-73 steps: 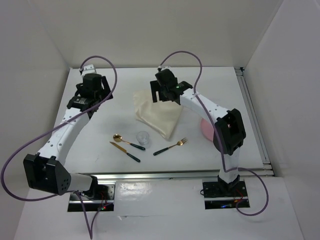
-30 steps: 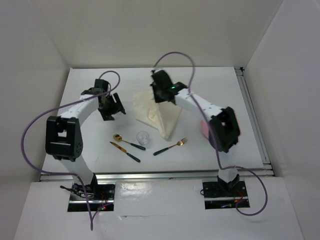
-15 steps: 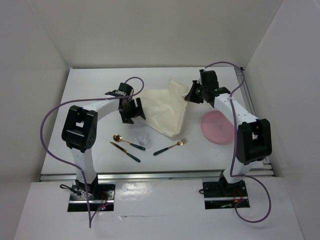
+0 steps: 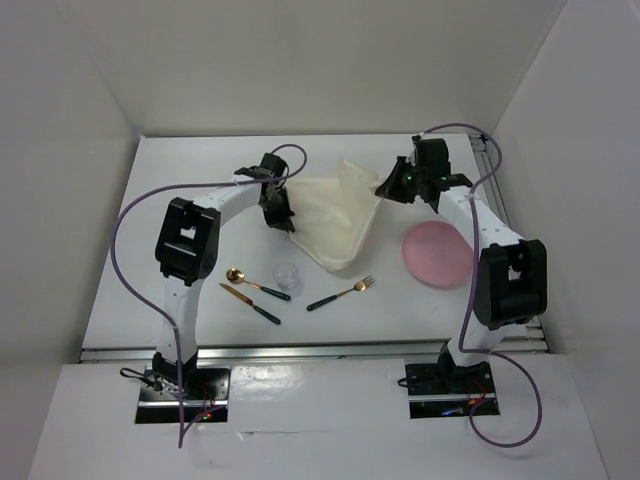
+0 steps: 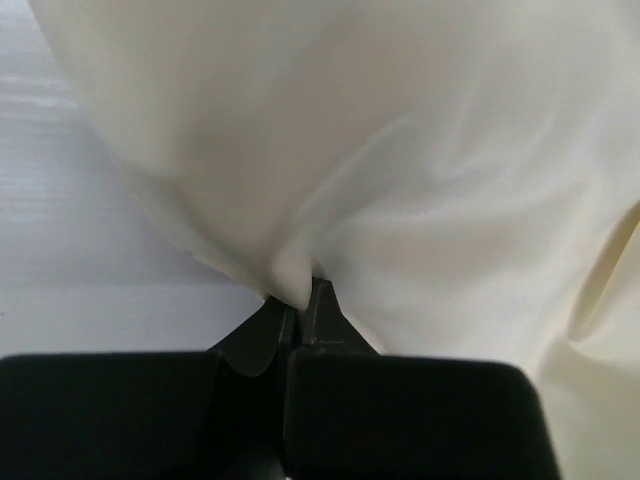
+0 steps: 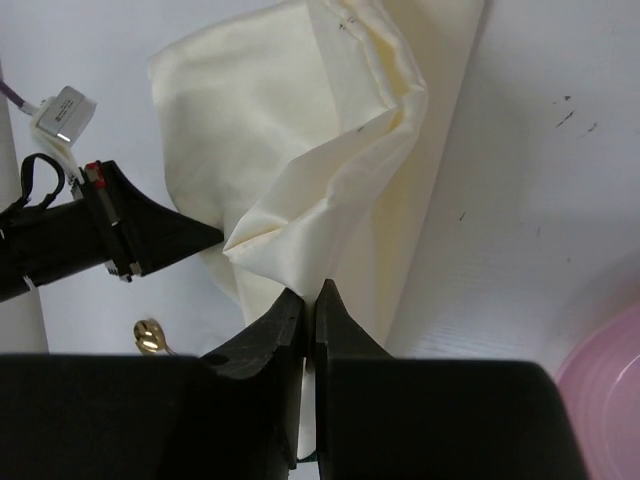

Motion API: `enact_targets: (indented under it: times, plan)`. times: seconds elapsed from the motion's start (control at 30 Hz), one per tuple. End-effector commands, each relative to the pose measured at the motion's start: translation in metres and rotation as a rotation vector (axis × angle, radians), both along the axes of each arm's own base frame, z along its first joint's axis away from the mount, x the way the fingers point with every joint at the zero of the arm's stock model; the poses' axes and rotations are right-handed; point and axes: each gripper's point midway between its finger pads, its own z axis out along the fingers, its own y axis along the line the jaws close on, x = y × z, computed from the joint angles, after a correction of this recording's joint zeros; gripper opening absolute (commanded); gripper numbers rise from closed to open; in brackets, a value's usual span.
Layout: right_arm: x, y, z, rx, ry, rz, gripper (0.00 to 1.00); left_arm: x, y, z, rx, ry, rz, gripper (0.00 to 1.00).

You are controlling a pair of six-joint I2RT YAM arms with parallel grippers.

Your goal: Set the dinner table for one person

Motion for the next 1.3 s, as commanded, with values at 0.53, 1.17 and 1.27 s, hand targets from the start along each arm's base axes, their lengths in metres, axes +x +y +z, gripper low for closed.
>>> enact_targets:
  times: [0.53,1.17,1.27]
  plan:
    - [0.022,0.007,0.072,0.157,-0.264,-0.002,0.00,0.105,0.067,0.191,0.003,-0.398,0.014,0.31]
    - [-0.012,0.036,-0.042,0.093,0.012,-0.093,0.00,-0.021,0.171,0.100,0.249,-0.120,0.280,0.71]
    - [-0.010,0.038,-0.037,0.102,0.004,-0.085,0.00,-0.041,0.159,0.080,0.119,-0.084,0.238,0.84]
